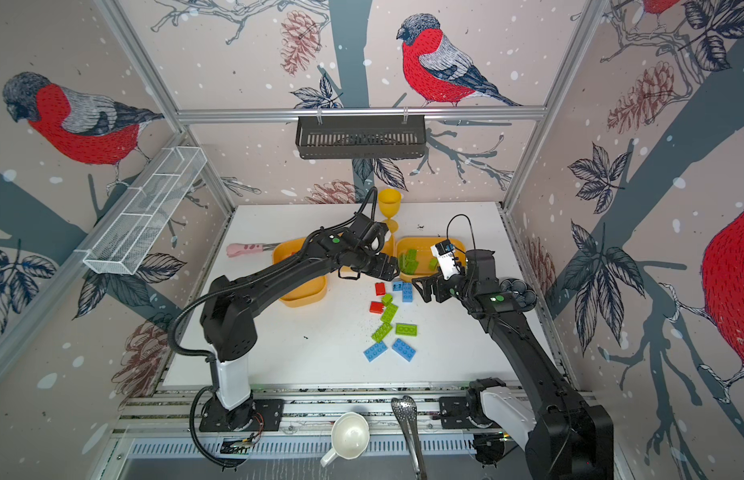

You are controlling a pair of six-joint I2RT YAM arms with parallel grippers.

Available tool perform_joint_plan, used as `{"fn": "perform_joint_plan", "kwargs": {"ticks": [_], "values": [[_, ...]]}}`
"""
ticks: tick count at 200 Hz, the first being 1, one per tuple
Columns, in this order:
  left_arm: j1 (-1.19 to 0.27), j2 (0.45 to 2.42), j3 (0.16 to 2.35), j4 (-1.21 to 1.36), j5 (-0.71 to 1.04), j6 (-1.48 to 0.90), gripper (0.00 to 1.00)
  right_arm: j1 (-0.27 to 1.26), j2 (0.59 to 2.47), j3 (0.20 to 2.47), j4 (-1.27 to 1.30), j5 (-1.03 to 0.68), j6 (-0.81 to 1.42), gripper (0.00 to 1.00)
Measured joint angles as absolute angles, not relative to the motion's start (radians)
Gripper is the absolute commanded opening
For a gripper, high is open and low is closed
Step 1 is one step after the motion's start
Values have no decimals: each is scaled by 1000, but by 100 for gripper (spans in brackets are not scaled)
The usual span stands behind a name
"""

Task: Sort the legos into containers by color
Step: 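Move the left gripper over the nearest bin while the right gripper grasps a red brick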

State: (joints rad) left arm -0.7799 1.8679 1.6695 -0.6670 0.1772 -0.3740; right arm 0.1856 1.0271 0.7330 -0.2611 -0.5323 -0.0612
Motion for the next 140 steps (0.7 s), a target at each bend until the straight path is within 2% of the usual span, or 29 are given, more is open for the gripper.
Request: {"fn": "perform_joint_plan", "kwargs": {"ticks": [80,140], "values": [[-565,1510,1336,-656,270,-197,97,415,1192,813,-264,-533,-214,100],[-347,1357,1151,-611,367,-122,97,604,1470,961,-334,-416,-359,93]]}}
